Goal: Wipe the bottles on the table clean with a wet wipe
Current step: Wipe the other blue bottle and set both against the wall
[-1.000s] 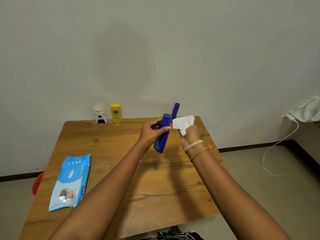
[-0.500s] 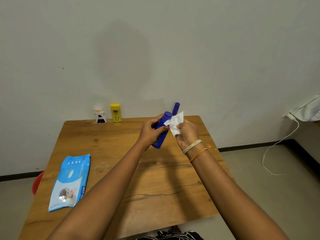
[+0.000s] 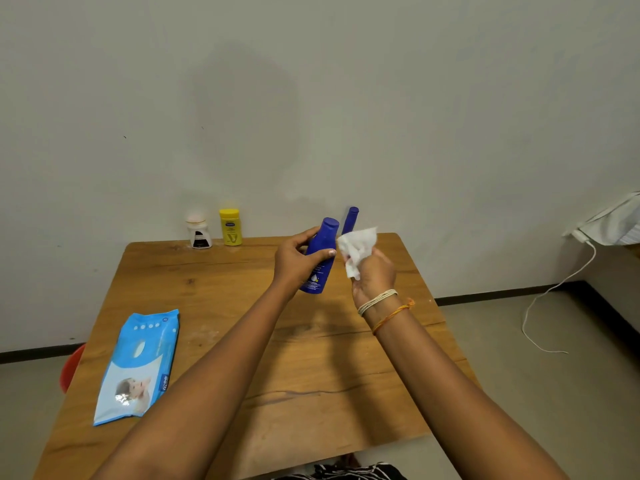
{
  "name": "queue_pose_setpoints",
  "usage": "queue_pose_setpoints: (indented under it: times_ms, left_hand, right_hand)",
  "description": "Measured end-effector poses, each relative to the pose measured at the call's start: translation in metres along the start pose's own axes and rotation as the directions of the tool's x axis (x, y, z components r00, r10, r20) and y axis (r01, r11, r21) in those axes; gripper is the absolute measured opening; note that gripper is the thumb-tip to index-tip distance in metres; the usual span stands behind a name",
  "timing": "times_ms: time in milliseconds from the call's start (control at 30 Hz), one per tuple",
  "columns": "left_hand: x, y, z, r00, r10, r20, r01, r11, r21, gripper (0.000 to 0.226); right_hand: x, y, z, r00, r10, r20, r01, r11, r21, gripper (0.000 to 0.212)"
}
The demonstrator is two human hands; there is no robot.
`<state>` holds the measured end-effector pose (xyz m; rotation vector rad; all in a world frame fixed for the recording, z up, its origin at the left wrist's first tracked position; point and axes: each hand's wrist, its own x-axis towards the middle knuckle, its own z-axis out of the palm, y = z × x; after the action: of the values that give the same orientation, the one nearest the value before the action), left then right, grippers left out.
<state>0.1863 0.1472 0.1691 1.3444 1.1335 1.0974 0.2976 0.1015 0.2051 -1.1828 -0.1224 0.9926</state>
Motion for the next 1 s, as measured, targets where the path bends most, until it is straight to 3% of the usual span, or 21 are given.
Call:
queue_pose_setpoints:
  times_ms: [100,233,300,367,433,500,533,567,600,667,700,733,800,1000]
  left_hand:
    - [0.000,0.003,0.003,1.000,-0.021,0.000,0.021,0.999,-0.026,0.054]
    - [-0.001,0.011,0.010,0.999,-0.018,0.046,0.023,0.994,-0.111,0.038]
    - [0.001,0.015,0.011,0.997,-0.043,0.071,0.056,0.982,-0.182,0.031]
    - [0.006,0.017,0.011,0.995,-0.077,0.070,0.093,0.961,-0.259,0.028]
    - [0.011,0.020,0.009,0.993,-0.114,0.037,0.120,0.940,-0.320,0.029]
    - [0.015,0.021,0.006,0.990,-0.141,0.012,0.137,0.928,-0.348,0.038]
    - [0.016,0.022,0.004,0.990,-0.142,0.004,0.135,0.933,-0.334,0.043]
    - [0.018,0.022,0.003,0.990,-0.140,0.000,0.132,0.939,-0.317,0.046]
    - [0.018,0.022,0.002,0.990,-0.140,-0.001,0.133,0.939,-0.318,0.048]
    - [0.019,0.021,0.002,0.989,-0.150,0.004,0.142,0.925,-0.353,0.048]
    - [0.018,0.022,0.003,0.989,-0.150,0.008,0.143,0.921,-0.363,0.047]
    - [0.017,0.023,0.005,0.989,-0.150,0.015,0.145,0.919,-0.366,0.046]
    - [0.015,0.023,0.009,0.989,-0.142,0.035,0.145,0.919,-0.367,0.045]
    - [0.014,0.024,0.018,0.990,-0.127,0.068,0.144,0.895,-0.421,0.043]
  right_hand:
    - [0.007,0.001,-0.001,0.990,-0.141,0.011,0.141,0.977,-0.160,0.033]
    - [0.001,0.015,-0.002,0.922,-0.272,0.275,0.366,0.842,-0.396,0.031]
    - [-0.003,0.025,-0.008,0.854,-0.366,0.371,0.513,0.717,-0.473,0.037]
    - [-0.008,0.034,-0.020,0.708,-0.475,0.523,0.706,0.479,-0.521,0.047]
    - [-0.009,0.043,-0.035,0.509,-0.500,0.700,0.842,0.120,-0.526,0.052]
    - [-0.009,0.051,-0.050,0.363,-0.400,0.842,0.873,-0.170,-0.457,0.050]
    - [-0.008,0.053,-0.057,0.333,-0.352,0.874,0.879,-0.218,-0.423,0.045]
    - [-0.008,0.052,-0.060,0.336,-0.345,0.876,0.888,-0.195,-0.417,0.039]
    - [-0.008,0.048,-0.060,0.383,-0.386,0.839,0.890,-0.091,-0.447,0.035]
    - [-0.008,0.033,-0.049,0.541,-0.524,0.659,0.831,0.212,-0.514,0.038]
    - [-0.006,0.022,-0.040,0.594,-0.570,0.568,0.796,0.319,-0.514,0.040]
    - [-0.005,0.013,-0.031,0.606,-0.601,0.521,0.786,0.351,-0.509,0.042]
    - [-0.001,-0.003,-0.016,0.561,-0.605,0.565,0.817,0.291,-0.498,0.045]
    - [0.015,0.004,-0.012,0.432,-0.442,0.786,0.864,-0.047,-0.501,0.065]
